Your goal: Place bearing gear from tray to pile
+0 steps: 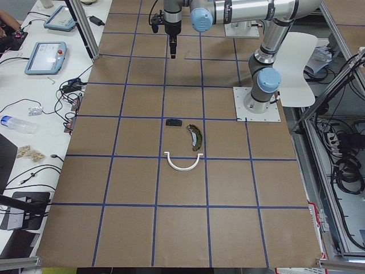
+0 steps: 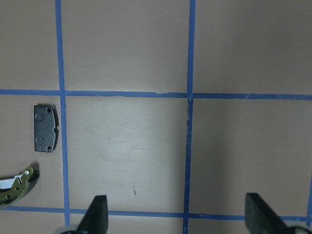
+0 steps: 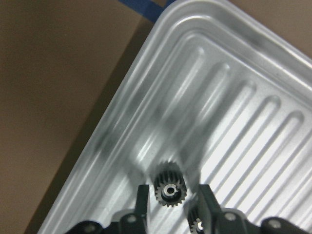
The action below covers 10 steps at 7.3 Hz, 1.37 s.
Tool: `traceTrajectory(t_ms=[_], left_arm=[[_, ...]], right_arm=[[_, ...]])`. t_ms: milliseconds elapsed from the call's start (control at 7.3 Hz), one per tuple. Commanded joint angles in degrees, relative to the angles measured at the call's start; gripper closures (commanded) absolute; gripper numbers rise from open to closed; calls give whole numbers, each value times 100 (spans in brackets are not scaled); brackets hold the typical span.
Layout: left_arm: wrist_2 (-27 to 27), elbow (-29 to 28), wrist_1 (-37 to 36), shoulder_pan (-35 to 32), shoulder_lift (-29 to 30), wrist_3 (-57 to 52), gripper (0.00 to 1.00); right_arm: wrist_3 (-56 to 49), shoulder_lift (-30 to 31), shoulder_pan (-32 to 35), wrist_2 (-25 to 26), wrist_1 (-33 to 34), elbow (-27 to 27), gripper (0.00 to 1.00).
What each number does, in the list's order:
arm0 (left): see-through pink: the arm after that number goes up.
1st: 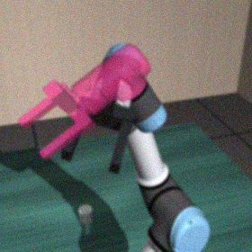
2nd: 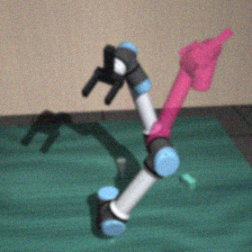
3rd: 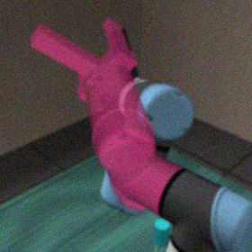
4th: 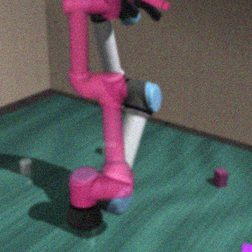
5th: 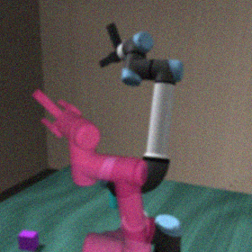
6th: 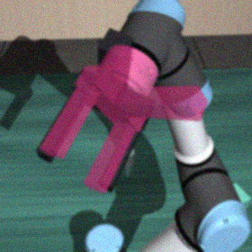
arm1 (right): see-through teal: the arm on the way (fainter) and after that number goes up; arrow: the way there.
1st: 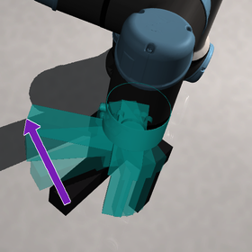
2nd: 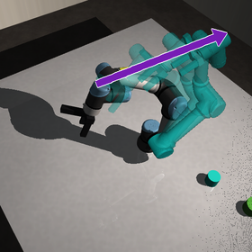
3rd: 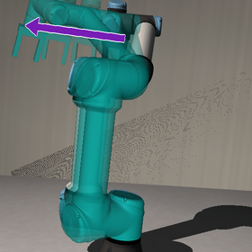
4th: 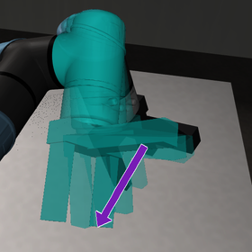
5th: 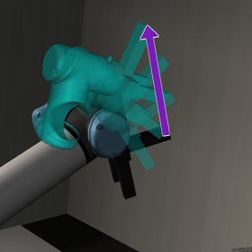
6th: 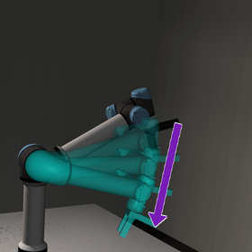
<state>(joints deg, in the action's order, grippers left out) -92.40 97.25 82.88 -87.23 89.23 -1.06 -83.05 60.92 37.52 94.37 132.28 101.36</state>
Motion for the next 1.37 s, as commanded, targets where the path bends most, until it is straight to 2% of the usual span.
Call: traceTrajectory(t_ms=[0,685,822,1234], left_arm=[[-6,4,0,-13,6,0,0],[-6,4,0,-4,-3,0,0],[-6,-5,-9,-4,6,0,0],[-24,30,9,5,-2,0,0]], right_arm=[[26,-2,1,46,0,6,64],[114,7,1,46,-9,6,89],[393,33,1,64,-79,-2,99],[657,269,141,-32,-97,-29,100]])
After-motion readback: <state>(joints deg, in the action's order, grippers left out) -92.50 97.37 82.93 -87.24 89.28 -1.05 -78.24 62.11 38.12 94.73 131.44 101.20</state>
